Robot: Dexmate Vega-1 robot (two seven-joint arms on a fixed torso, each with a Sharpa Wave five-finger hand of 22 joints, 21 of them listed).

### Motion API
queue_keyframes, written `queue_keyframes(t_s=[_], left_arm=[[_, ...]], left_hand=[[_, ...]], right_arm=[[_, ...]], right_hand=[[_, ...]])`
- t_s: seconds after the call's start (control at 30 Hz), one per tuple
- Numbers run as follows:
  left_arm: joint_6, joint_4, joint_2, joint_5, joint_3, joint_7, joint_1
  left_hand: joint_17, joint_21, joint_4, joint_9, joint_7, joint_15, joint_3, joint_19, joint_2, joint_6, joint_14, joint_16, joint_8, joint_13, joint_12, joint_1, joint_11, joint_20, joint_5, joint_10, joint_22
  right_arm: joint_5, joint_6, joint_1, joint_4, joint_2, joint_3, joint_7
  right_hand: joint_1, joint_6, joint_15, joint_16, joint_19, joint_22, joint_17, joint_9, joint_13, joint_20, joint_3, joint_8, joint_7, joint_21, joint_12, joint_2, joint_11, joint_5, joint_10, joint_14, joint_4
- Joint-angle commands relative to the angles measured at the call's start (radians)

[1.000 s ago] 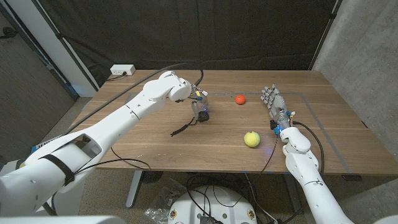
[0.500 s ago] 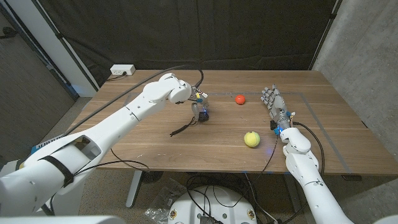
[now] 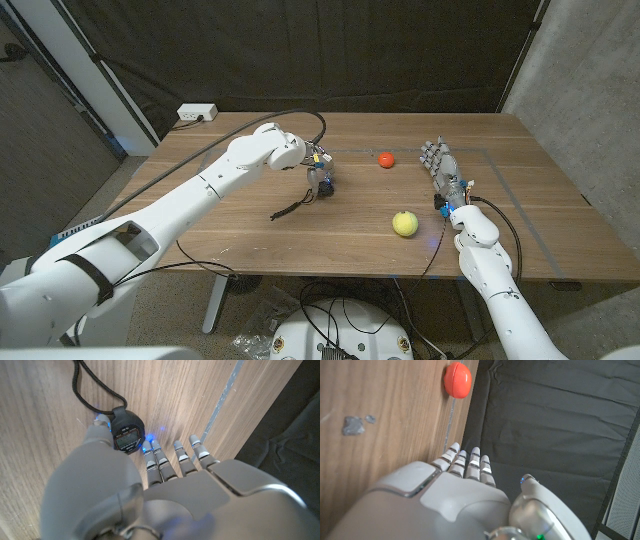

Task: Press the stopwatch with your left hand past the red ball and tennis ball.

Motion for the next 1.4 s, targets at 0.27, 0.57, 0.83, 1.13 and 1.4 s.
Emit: queue_keyframes(t_s=[0.27,0.57,0.83,1.13,1.4], left_arm=[[-0.037,0.006,0.020,0.000,-0.018,0.081,0.018],[-0.035,0.003,0.028,0.019,-0.022,0.100,0.021],[-0.028,-0.007,0.032,0.032,-0.027,0.101,0.023],[-0.020,-0.024,0.037,0.040,-0.033,0.094,0.030],[0.007,-0.055,0.045,0.045,-0.059,0.126,0.055]], left_hand=[[0.021,0.004,-0.003,0.002,-0.002,-0.164,0.000,0.032,0.031,0.154,0.127,0.028,0.089,0.031,0.090,0.039,-0.008,-0.020,-0.019,0.180,0.003],[0.035,0.000,-0.002,-0.003,-0.008,-0.150,-0.010,0.028,0.030,0.068,0.096,0.002,0.062,0.046,0.077,0.044,-0.006,-0.017,-0.033,0.118,0.004],[0.034,-0.023,0.011,-0.032,-0.015,-0.085,-0.044,-0.015,0.018,-0.139,-0.027,-0.060,-0.028,0.037,-0.009,0.025,0.012,0.003,-0.041,-0.084,0.005],[0.019,-0.044,0.022,-0.048,0.023,-0.046,-0.070,-0.050,0.013,-0.285,-0.112,-0.068,-0.103,0.010,-0.085,0.008,0.039,0.012,-0.035,-0.223,0.005],[0.014,-0.048,0.028,-0.050,0.033,-0.035,-0.078,-0.056,0.014,-0.327,-0.142,-0.068,-0.126,0.001,-0.110,0.000,0.046,0.015,-0.032,-0.263,0.005]], right_arm=[[-0.017,-0.004,0.007,-0.005,0.003,-0.008,-0.023],[-0.022,-0.003,0.014,-0.001,0.003,-0.013,-0.029],[-0.024,-0.001,0.018,0.001,0.003,-0.018,-0.032],[-0.024,0.000,0.013,-0.010,0.002,-0.018,-0.037],[-0.025,-0.002,0.008,-0.023,-0.001,-0.018,-0.038]], right_hand=[[-0.006,0.009,-0.002,0.002,0.005,0.006,0.003,0.006,0.002,-0.004,0.006,0.006,-0.004,-0.006,0.004,-0.006,-0.006,0.005,0.006,0.012,-0.003],[-0.007,0.009,-0.003,0.002,0.006,0.007,0.003,0.006,0.002,-0.006,0.007,0.006,-0.006,-0.010,0.003,-0.006,-0.004,0.004,0.005,0.012,-0.004],[-0.007,0.008,0.000,0.003,0.008,0.007,0.003,0.006,0.002,-0.003,0.007,0.005,-0.003,-0.012,0.003,-0.006,-0.004,0.004,0.005,0.013,-0.004],[-0.007,0.008,-0.001,0.002,0.008,0.007,0.003,0.006,0.002,-0.005,0.008,0.006,-0.004,-0.014,0.004,-0.007,-0.007,0.005,0.006,0.012,-0.005],[-0.007,0.008,0.000,0.002,0.009,0.007,0.003,0.006,0.002,-0.002,0.008,0.006,-0.002,-0.016,0.004,-0.007,-0.003,0.005,0.007,0.013,-0.005]])
